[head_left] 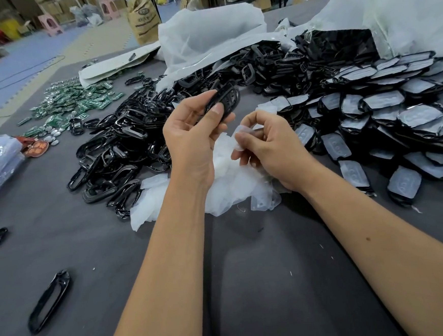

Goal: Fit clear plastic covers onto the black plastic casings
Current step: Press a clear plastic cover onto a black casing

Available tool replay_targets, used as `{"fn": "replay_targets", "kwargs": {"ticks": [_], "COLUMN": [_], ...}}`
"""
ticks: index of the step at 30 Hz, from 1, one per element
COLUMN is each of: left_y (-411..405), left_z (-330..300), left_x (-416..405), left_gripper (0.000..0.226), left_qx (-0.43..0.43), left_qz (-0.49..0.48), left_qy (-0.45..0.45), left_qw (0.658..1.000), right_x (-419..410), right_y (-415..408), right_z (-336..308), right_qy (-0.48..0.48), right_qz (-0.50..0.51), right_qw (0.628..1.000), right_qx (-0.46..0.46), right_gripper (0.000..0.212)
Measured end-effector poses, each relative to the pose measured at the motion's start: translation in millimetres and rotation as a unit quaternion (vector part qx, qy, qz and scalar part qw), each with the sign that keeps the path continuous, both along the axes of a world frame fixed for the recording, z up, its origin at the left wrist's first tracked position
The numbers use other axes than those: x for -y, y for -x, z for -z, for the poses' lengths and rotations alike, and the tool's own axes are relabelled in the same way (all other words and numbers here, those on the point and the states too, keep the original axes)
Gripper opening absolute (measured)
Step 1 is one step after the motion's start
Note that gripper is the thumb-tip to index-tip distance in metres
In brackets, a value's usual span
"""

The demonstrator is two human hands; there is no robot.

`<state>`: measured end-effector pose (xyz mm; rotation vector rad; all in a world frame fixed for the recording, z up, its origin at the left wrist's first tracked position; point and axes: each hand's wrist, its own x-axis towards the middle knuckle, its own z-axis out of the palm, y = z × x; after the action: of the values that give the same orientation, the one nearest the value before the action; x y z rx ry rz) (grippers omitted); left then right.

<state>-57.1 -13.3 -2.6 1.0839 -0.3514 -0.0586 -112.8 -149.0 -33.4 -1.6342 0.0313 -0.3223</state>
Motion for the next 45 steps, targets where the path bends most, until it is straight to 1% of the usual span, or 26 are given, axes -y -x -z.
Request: {"fn": "replay_targets", "kwargs": {"ticks": [2,5,7,10,12,14,18,21,24,29,31,37,40,45], "left_y": [-1,-2,-2,-3,-5,-6,-6,-3,-3,-7,-8,-8,-9,-10], "left_z": [0,6,12,19,22,24,25,24,21,15,14,9,6,8], "left_x": [-1,6,11,15,16,18,19,18,16,10,8,5,1,1], "left_gripper": [0.022,0.022,0.020,0.018,0.017,0.016,0.015,0.016,0.018,0.017,0.018,0.021,0.021,0.022], "left_qx": [0.000,-0.021,-0.058,-0.136,-0.158,-0.150,-0.129,-0.099,-0.065,-0.032,-0.023,0.015,0.030,0.015], "left_qz": [0.012,0.010,-0.011,-0.036,-0.050,-0.067,-0.094,-0.105,-0.137,-0.164,-0.175,-0.190,-0.205,-0.213], "left_qy": [0.001,-0.023,-0.057,-0.062,-0.069,-0.083,-0.080,-0.067,-0.069,-0.070,-0.073,-0.086,-0.083,-0.079], "left_qw": [1.000,0.999,0.997,0.988,0.984,0.983,0.984,0.987,0.986,0.983,0.982,0.978,0.975,0.974], "right_x": [0,-1,0,0,-1,-2,1,1,0,1,2,4,4,4], "right_y": [0,-1,-1,-3,-3,-3,-2,-1,0,0,-1,-3,-3,-4], "right_z": [0,1,1,2,3,4,2,1,1,0,0,3,3,4], "right_qy": [-0.002,0.011,0.030,0.049,0.051,0.035,-0.054,-0.085,-0.090,-0.102,-0.104,-0.108,-0.109,-0.105], "right_qz": [-0.003,-0.001,-0.005,-0.005,0.009,0.040,0.087,0.092,0.082,0.080,0.080,0.079,0.084,0.099], "right_qw": [1.000,1.000,0.999,0.998,0.999,0.999,0.994,0.990,0.990,0.990,0.990,0.990,0.990,0.989], "right_qx": [-0.004,-0.021,-0.024,-0.024,-0.017,-0.005,0.048,0.062,0.064,0.062,0.057,0.043,0.041,0.040], "right_gripper": [0.002,0.012,0.017,0.013,0.012,0.012,0.007,0.016,0.023,0.028,0.026,0.009,0.014,0.020]}}
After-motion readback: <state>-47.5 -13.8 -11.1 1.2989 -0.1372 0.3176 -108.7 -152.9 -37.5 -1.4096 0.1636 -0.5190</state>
